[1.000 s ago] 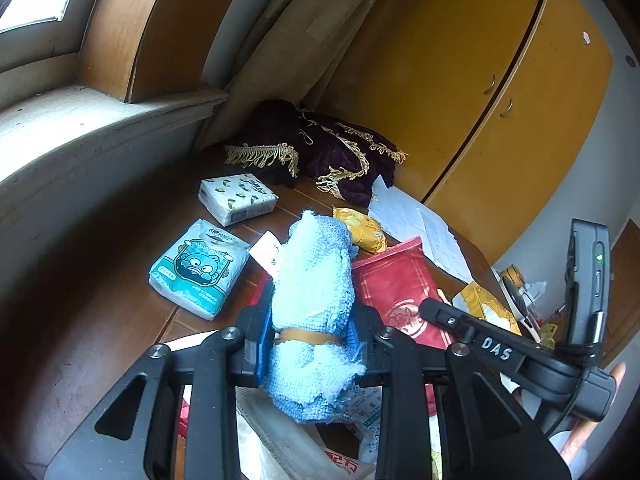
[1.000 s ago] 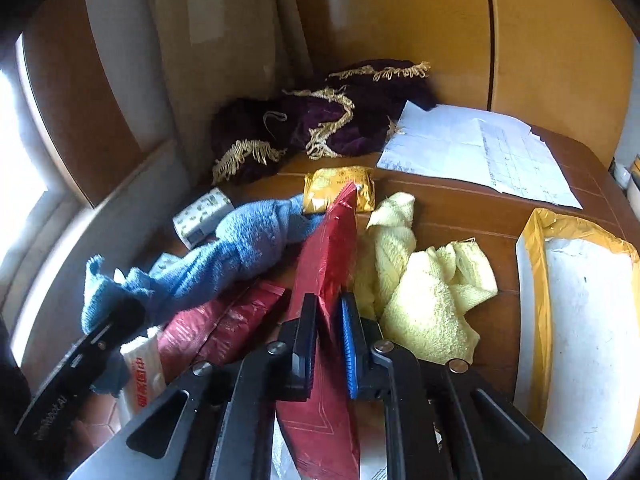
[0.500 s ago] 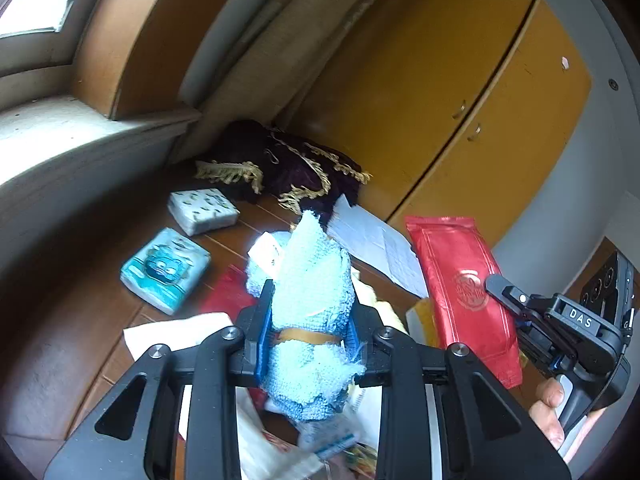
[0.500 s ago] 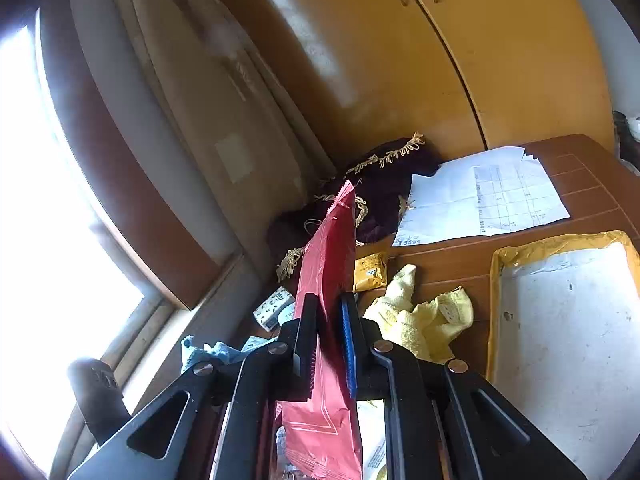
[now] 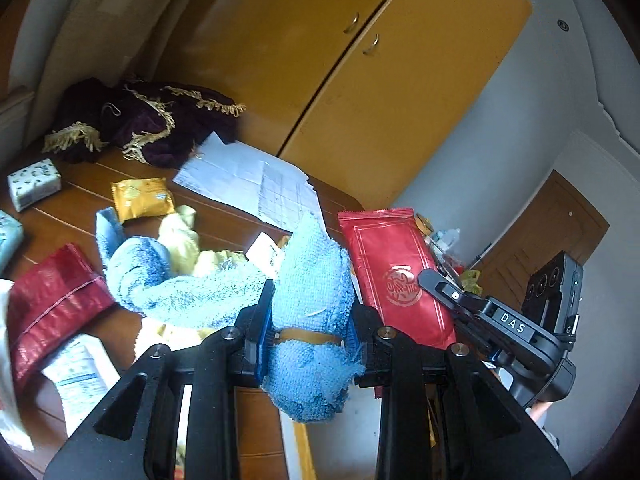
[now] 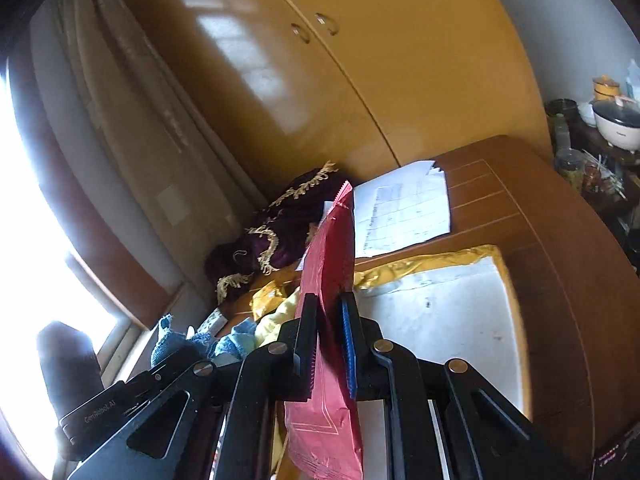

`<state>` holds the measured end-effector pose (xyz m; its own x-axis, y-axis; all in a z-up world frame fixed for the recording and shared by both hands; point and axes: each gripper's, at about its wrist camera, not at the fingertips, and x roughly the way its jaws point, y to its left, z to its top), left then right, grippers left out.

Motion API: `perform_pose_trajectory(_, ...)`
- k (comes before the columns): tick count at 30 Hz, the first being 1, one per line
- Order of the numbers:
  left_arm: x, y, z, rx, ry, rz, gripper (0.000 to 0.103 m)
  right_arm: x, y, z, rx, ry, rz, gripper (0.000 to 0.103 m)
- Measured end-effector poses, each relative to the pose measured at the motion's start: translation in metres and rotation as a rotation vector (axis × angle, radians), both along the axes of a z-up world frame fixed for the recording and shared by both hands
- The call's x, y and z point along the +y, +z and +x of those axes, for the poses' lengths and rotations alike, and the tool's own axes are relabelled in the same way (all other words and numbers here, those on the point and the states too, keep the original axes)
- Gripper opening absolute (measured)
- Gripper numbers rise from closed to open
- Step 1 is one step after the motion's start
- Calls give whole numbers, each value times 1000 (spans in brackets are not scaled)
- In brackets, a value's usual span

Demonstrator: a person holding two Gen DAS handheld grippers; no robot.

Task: Organize soft objects
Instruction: 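Lift and carry the red packet and blue towel toward the white box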

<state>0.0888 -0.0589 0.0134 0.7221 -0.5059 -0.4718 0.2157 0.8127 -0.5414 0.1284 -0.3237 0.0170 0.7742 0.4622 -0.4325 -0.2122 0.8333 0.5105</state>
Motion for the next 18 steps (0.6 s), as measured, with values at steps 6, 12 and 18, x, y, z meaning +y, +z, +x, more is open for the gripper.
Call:
perform_pose_trajectory(6,-33,-4,23,46,-48,10,27,-14,-21,13,99,-90,-21,12)
perform_pose_trajectory(12,-55,-4,25,41,-66,64,27,-27,-36,19,188,-183,-66,12)
perform_pose_trajectory(18,-44,-21,20,82,-60,88,27,-31,-49,25,246,-210,-100,12)
